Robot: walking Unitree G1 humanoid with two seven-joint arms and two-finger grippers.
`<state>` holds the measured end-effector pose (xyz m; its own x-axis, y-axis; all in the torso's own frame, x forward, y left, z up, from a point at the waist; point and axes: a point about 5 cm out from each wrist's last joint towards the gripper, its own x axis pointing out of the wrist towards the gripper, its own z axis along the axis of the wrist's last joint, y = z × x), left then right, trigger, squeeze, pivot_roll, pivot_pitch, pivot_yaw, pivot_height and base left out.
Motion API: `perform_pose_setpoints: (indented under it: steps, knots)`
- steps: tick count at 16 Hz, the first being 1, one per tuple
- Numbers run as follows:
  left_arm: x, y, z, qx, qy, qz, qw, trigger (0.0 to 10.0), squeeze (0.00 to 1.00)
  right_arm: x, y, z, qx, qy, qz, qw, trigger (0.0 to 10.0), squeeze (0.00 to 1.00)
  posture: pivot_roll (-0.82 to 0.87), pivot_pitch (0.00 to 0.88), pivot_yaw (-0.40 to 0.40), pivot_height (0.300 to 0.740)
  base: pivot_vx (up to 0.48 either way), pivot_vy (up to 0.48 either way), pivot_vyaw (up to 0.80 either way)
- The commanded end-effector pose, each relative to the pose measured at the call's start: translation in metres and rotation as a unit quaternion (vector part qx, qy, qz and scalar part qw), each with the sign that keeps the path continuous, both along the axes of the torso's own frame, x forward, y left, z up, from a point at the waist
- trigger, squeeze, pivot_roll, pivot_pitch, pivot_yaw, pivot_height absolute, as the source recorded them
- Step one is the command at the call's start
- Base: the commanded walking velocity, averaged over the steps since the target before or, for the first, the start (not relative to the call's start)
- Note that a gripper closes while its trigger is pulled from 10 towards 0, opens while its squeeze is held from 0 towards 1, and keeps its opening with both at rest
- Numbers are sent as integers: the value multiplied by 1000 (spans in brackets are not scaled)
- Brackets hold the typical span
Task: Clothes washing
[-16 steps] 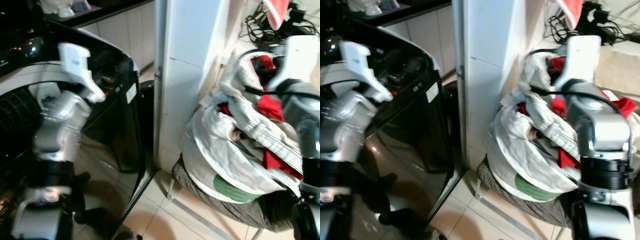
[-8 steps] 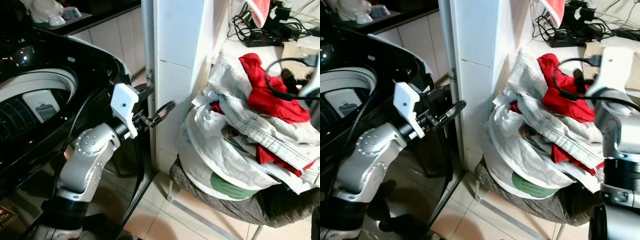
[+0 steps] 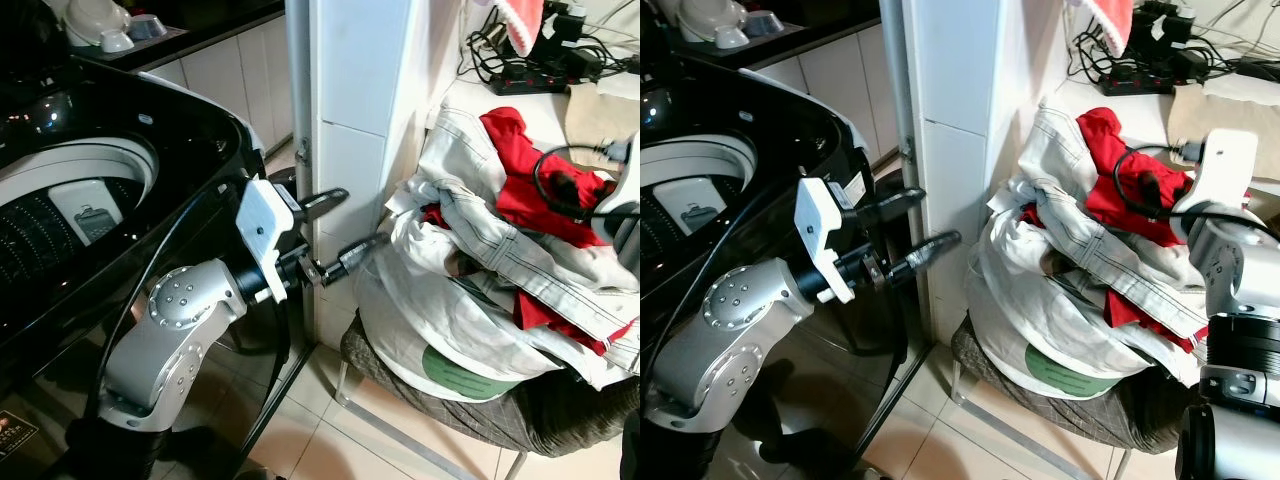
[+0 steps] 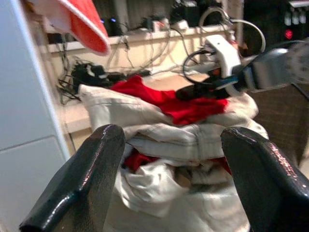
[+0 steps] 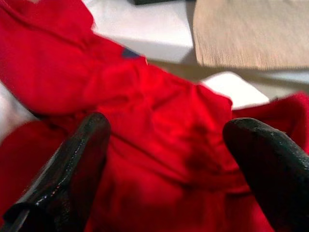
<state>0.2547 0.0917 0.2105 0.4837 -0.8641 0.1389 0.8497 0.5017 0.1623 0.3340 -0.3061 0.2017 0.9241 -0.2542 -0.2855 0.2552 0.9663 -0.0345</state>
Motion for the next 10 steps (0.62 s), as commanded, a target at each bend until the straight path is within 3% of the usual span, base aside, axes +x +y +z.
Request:
perform_pose_setpoints:
  steps: [1,4,5,6,10]
  knots:
    - [-6,-2,0,8,7,-22,1000,10000,0,2,0,-1,-4,8,-1,1000,10000,0,-73,0,19,740,0,0,0]
    - [-8,-1,1,16,10,-25,1000,10000,0,4,1,-14,15,27,13,999,10000,0,-63,0,15,740,0,0,0]
    - [-8,-1,2,17,11,-26,999,10000,0,4,1,-16,21,28,16,999,8588,0,-61,0,14,740,0,0,0]
    - [-9,0,2,19,12,-25,999,10000,0,5,2,-18,29,29,22,999,0,0,-60,0,14,740,0,0,0]
    - [-6,3,2,25,16,-11,1000,10000,0,7,2,-19,30,34,28,999,0,0,-51,0,9,740,0,0,0]
